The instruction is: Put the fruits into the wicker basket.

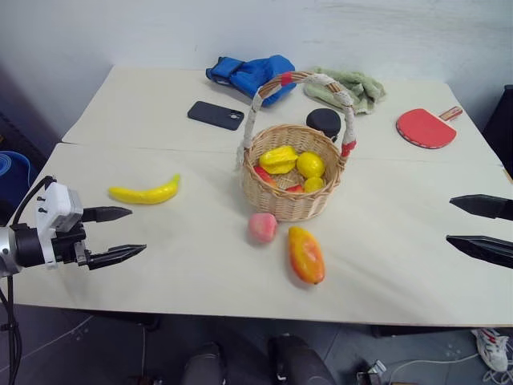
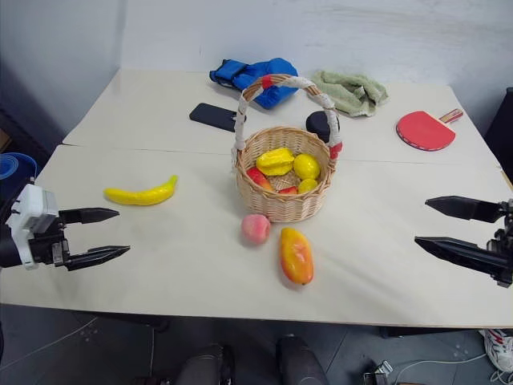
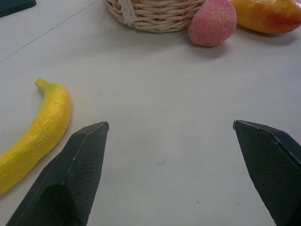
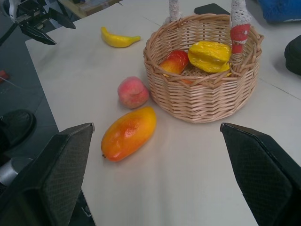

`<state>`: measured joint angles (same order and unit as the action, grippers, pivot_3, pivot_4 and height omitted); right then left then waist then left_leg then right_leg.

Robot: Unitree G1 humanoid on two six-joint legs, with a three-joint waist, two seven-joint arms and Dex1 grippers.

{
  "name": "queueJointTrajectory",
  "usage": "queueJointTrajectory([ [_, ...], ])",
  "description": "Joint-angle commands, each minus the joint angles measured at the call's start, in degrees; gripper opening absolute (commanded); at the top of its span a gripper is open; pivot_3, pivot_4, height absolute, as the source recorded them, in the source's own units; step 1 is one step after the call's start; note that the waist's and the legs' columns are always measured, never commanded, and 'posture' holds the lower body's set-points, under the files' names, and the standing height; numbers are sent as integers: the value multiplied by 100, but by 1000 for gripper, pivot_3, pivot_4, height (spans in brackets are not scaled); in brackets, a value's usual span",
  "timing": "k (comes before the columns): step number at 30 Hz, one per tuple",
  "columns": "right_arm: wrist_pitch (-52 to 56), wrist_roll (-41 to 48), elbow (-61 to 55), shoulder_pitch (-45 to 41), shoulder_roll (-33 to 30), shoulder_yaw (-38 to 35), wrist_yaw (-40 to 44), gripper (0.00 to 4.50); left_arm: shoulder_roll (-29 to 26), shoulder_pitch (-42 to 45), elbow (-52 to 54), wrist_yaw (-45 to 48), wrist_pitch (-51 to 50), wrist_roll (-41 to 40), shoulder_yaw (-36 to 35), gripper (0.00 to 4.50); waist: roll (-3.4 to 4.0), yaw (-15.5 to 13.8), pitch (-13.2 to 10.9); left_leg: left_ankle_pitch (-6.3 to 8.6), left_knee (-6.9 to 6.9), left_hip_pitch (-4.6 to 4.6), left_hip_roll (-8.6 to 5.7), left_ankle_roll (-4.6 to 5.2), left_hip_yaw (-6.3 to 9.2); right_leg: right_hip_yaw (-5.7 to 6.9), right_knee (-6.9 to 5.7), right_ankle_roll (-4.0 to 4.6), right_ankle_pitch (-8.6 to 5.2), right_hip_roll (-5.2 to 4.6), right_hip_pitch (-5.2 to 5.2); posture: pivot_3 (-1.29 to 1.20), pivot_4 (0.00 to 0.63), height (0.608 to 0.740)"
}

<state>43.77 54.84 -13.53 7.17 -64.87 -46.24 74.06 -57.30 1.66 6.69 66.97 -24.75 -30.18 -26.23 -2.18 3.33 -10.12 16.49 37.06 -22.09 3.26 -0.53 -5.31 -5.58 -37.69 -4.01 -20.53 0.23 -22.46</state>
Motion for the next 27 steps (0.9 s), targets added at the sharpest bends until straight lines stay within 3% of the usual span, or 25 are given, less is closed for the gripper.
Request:
queueJointTrajectory([
  [1, -122, -157, 33, -93, -36, 13, 55, 4500, 20, 68, 235, -54, -25, -146, -73, 4464, 0, -2, 0, 0, 0, 0, 0, 0, 0, 0, 0, 0, 0, 0, 0, 0, 150, 740],
  [15, -489, -739, -71, -126, 182, 193, -76, 4500, -5, 138, 151, -294, 41, 67, 127, 4464, 1, -4, -1, 0, 1, 0, 0, 0, -1, 0, -2, 0, 0, 0, 0, 0, 150, 740],
  [22, -385, -648, -561, -82, 354, 212, -277, 4500, -58, 330, 75, -452, 39, 196, 175, 4464, 3, 0, -1, 0, 2, 0, 0, 0, -1, -1, -5, 0, 0, 1, 0, 0, 150, 740],
  [27, -100, -202, -1045, -449, 386, 356, -700, 4500, -290, 1047, -678, -570, 466, 755, 554, 4464, 4, -7, -2, -1, 7, 1, -1, -1, -1, 0, -10, 0, 0, 2, 0, 0, 150, 740],
])
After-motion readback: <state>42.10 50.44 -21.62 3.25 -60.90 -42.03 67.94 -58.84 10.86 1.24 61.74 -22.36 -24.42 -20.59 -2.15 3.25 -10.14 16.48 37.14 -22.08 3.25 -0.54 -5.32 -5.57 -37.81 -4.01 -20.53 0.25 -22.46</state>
